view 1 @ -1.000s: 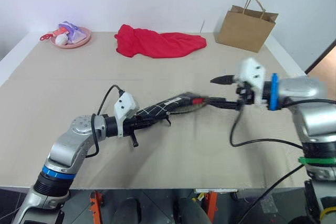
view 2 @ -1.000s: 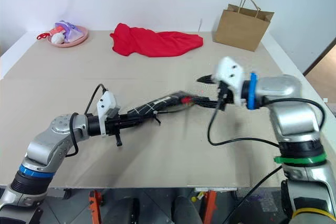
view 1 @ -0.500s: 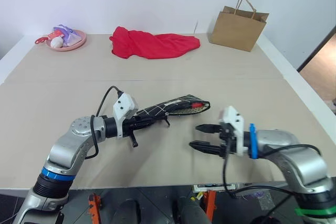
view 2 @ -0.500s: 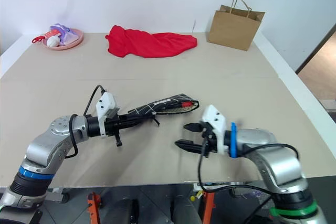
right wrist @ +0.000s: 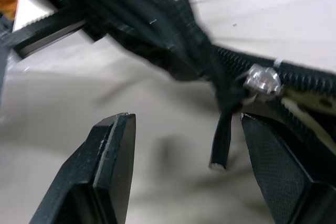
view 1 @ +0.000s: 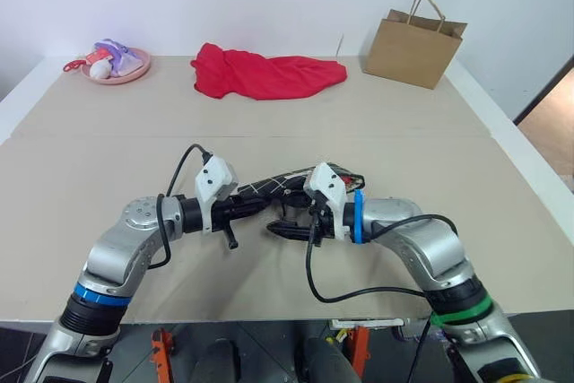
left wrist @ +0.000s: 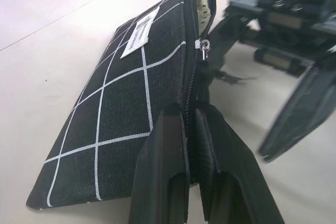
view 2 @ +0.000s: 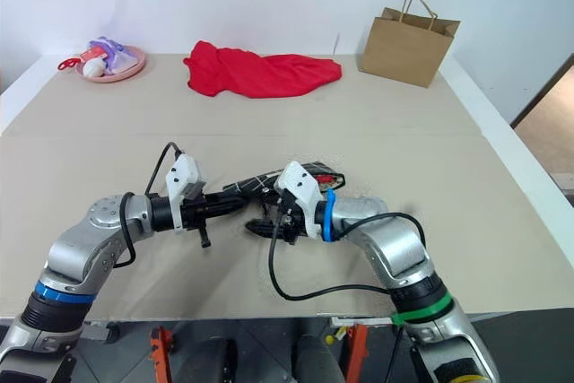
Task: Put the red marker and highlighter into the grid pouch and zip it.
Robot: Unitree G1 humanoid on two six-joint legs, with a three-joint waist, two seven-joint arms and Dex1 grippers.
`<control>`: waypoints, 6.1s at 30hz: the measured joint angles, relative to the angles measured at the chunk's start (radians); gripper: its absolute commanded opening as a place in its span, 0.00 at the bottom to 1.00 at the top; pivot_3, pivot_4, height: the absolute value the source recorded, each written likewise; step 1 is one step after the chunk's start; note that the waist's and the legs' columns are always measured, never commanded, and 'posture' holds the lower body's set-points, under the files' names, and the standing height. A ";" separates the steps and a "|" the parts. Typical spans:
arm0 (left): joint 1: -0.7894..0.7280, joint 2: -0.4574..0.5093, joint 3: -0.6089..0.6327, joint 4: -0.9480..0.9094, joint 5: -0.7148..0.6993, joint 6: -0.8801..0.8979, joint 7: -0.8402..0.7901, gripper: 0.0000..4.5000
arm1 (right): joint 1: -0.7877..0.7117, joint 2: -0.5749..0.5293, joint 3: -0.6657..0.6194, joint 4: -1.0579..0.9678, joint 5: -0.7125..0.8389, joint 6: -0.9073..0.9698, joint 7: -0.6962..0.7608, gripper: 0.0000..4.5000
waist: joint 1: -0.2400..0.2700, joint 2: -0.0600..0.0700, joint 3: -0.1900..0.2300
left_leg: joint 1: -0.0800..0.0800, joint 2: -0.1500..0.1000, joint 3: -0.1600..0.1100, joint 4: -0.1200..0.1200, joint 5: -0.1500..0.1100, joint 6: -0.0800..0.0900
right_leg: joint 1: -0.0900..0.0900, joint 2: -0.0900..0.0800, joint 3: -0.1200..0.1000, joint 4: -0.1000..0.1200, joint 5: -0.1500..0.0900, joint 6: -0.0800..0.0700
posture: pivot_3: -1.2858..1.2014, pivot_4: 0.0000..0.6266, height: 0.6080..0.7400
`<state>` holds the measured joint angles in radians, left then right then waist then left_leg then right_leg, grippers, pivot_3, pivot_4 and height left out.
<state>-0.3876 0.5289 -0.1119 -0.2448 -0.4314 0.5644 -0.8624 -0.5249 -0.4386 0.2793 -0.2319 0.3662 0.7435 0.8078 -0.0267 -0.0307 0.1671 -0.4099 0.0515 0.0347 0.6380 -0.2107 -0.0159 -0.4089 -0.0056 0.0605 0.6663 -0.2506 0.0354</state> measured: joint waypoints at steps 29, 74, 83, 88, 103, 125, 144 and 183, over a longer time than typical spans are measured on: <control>-0.002 -0.022 -0.043 -0.033 -0.020 0.001 0.009 0.00 | 0.106 -0.285 -0.162 0.004 0.036 -0.123 0.144 0.02 | -0.002 0.000 0.000 | 0.001 0.001 0.000 0.000 0.000 0.000 | 0.000 0.001 0.001 0.000 -0.001 0.001 | 0.52 0.24 1.00; 0.002 -0.012 -0.005 -0.009 -0.014 0.003 0.041 0.00 | -0.142 -0.095 0.082 -0.035 -0.015 0.088 0.077 0.02 | -0.004 0.000 0.000 | 0.000 0.001 -0.002 -0.001 0.000 0.000 | 0.000 0.001 -0.002 0.000 -0.001 -0.001 | 0.52 0.24 1.00; -0.050 -0.134 -0.009 0.013 0.110 0.006 0.290 0.00 | -0.209 -0.082 0.125 0.056 -0.131 0.058 0.042 0.02 | -0.002 0.000 0.000 | -0.001 0.001 -0.004 -0.001 0.000 0.000 | -0.001 0.001 -0.003 0.000 0.000 -0.002 | 0.52 0.24 1.00; -0.060 -0.196 -0.010 0.010 0.148 0.034 0.386 0.00 | -0.234 -0.079 0.150 0.110 -0.197 0.010 0.037 0.02 | -0.001 -0.001 0.000 | -0.002 0.000 -0.004 -0.001 0.000 0.000 | -0.001 0.001 -0.003 0.000 0.001 -0.005 | 0.52 0.24 1.00; -0.061 -0.205 -0.007 -0.052 0.075 0.110 0.334 0.00 | -0.277 -0.032 0.234 0.285 -0.362 -0.190 0.083 0.02 | -0.001 0.000 0.000 | -0.003 0.000 -0.005 -0.001 0.000 0.000 | -0.002 0.001 -0.004 0.000 0.002 -0.006 | 0.52 0.24 1.00; -0.080 -0.225 0.064 -0.055 0.010 0.131 0.345 0.00 | -0.209 0.001 0.037 0.085 -0.306 -0.016 0.100 0.39 | 0.002 0.000 0.000 | -0.006 0.000 -0.007 0.000 0.000 -0.001 | -0.004 0.001 -0.006 0.000 0.002 -0.007 | 0.52 0.24 1.00; -0.083 -0.200 0.080 -0.047 0.008 0.131 0.334 0.00 | -0.149 -0.089 -0.593 -0.164 0.399 0.143 0.063 0.39 | 0.003 0.000 0.001 | -0.007 0.000 -0.007 0.000 0.000 -0.001 | -0.004 0.000 -0.006 -0.001 0.002 -0.006 | 0.52 0.24 1.00; -0.074 -0.202 0.109 -0.048 -0.099 0.186 0.354 0.00 | -0.046 0.098 -0.089 -0.009 0.017 0.048 -0.323 0.04 | -0.004 -0.002 0.000 | -0.015 -0.001 -0.008 0.000 0.003 0.001 | -0.010 0.002 -0.002 -0.001 0.004 -0.006 | 0.52 0.24 1.00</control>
<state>-0.4615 0.3267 -0.0025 -0.2925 -0.5301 0.7501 -0.5087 -0.5713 -0.3410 0.1902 -0.2405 0.3831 0.7914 0.4845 -0.0311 -0.0326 0.1667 -0.4244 0.0502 0.0269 0.6375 -0.2075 -0.0149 -0.4186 -0.0031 0.0581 0.6658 -0.2469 0.0298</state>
